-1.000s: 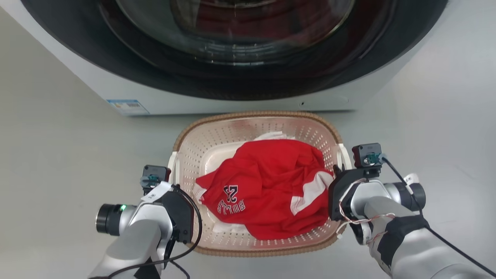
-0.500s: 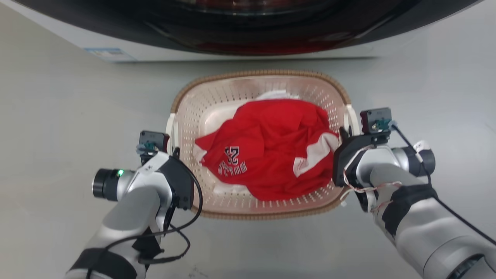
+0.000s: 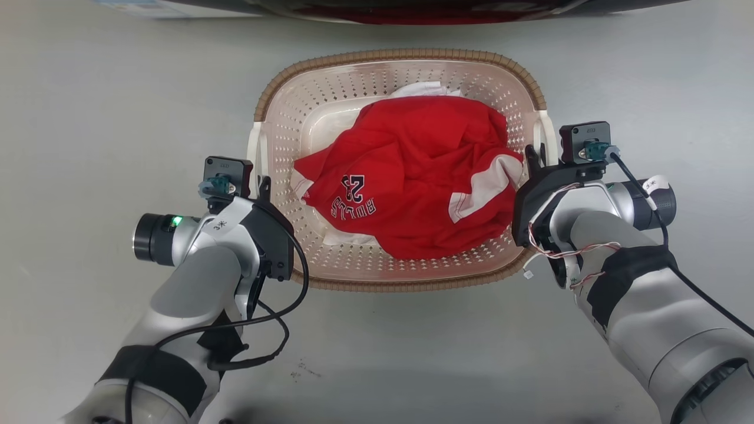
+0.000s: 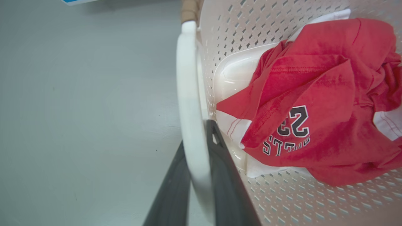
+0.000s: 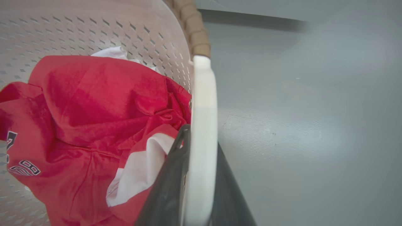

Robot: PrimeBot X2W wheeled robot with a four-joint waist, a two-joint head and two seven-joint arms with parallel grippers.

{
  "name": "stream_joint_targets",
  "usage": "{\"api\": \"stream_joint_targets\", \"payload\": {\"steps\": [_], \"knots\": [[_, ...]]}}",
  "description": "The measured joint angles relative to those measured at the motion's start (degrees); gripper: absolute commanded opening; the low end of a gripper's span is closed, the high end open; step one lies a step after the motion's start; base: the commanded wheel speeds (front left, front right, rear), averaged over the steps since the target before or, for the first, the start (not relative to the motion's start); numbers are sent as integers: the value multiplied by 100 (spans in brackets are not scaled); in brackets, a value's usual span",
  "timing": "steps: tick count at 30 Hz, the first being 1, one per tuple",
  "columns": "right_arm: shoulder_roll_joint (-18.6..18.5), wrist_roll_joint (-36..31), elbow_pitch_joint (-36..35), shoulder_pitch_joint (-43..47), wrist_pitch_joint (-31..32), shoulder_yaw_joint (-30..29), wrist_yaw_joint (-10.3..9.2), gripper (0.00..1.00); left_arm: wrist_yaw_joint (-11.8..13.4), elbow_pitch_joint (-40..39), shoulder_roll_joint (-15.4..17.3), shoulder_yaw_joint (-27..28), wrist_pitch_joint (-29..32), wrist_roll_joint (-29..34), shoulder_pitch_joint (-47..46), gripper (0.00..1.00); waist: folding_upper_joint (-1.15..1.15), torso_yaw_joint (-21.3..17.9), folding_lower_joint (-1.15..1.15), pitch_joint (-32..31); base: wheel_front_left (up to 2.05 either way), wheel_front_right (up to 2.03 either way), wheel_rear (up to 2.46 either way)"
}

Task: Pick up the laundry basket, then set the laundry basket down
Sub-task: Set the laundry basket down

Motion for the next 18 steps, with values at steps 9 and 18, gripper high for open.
{"api": "stream_joint_targets", "payload": {"steps": [9, 18], "knots": [[9, -2, 59, -136, -160, 16, 19, 0, -1, 103, -21, 14, -141, 12, -209, 0, 0, 63, -1, 74, 0, 0, 0], [24, -11, 135, -148, -278, 31, 49, 0, -9, 165, -43, 15, -233, 26, -232, 0, -1, 72, -1, 113, 0, 0, 0]]}}
